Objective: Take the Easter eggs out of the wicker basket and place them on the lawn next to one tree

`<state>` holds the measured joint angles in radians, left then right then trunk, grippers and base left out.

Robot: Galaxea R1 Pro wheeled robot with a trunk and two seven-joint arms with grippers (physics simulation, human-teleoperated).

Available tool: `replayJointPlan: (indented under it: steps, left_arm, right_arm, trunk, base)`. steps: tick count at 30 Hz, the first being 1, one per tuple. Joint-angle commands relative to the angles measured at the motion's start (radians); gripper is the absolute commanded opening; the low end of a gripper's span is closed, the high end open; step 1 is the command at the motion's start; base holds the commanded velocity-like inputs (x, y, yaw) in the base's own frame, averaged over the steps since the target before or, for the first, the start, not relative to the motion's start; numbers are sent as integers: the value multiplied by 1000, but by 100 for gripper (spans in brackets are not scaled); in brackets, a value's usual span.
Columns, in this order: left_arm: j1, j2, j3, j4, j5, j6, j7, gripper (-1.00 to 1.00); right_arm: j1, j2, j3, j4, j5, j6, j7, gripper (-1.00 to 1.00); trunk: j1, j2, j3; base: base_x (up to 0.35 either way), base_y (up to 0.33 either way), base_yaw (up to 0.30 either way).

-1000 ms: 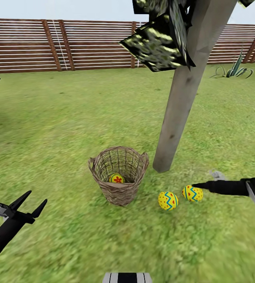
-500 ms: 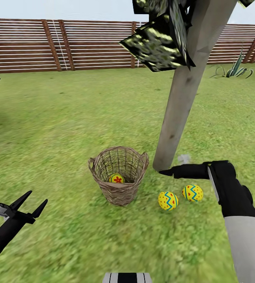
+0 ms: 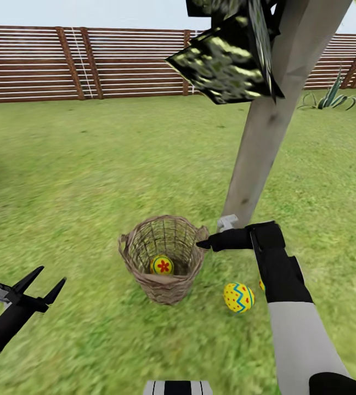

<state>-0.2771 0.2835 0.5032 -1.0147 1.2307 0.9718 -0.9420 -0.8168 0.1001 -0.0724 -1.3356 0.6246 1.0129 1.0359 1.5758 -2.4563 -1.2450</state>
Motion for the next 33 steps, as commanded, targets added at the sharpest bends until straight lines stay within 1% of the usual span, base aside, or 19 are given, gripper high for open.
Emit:
replayJointPlan:
  steps: [1,2,3,4,5,7,9,12,15,20,23,27,33]
  left_arm:
    - [-1,0,1,0,0,4,-3,100]
    - [-1,0,1,0,0,4,-3,100]
    - [-1,-1,1,0,0,4,-3,100]
    - [-1,-1,1,0,0,4,-3,100]
    - [-1,-2,2,2,0,4,-5,100]
    - [-1,-3,3,4,0,4,-5,100]
    - [-1,-2,4,5,0,4,-5,100]
    - [-1,-2,3,5,0,4,-4,100]
    - [-1,-1,3,6,0,4,-4,100]
    - [-1,-2,3,7,1,4,-4,100]
    - [-1,-3,4,6,1,4,-7,100]
    - [-1,-2,4,7,1,4,-7,100]
    - [-1,-1,3,7,1,4,-7,100]
  right_arm:
    - [-1,4,-2,1,14,4,-2,100]
    - [-1,9,-2,3,18,4,-36,100]
    - [-1,11,-2,3,19,4,-51,100]
    - [-1,17,-1,3,20,4,-83,100]
    - [-1,35,0,5,23,4,-141,100]
    - [-1,41,4,6,25,4,-160,100]
    - [-1,43,12,8,25,4,-167,100]
    - [-1,45,37,15,23,4,-172,100]
    - [0,45,52,22,23,4,-174,100]
    - [1,45,55,91,22,4,-182,100]
    - [1,47,56,114,19,4,-195,100]
    - [1,55,57,116,17,4,-198,100]
    - [1,59,58,119,21,4,-198,100]
  trunk:
    - [0,0,-1]
    - [0,0,-1]
    - [0,0,-1]
    - [0,0,-1]
    - [0,0,-1]
    - [0,0,-1]
    - [0,0,-1]
    - [0,0,-1]
    - [0,0,-1]
    - [0,0,-1]
    - [0,0,-1]
    - [0,0,-1]
    - [0,0,-1]
  base:
    - [326,0,0]
    - [327,0,0]
    - [321,0,0]
    - [251,0,0]
    - [82,0,0]
    - [43,0,0]
    - [19,0,0]
    - [22,19,0]
    - [110,168,0]
    - [151,242,0]
    - [79,112,0]
    - [12,47,0]
    - [2,197,0]
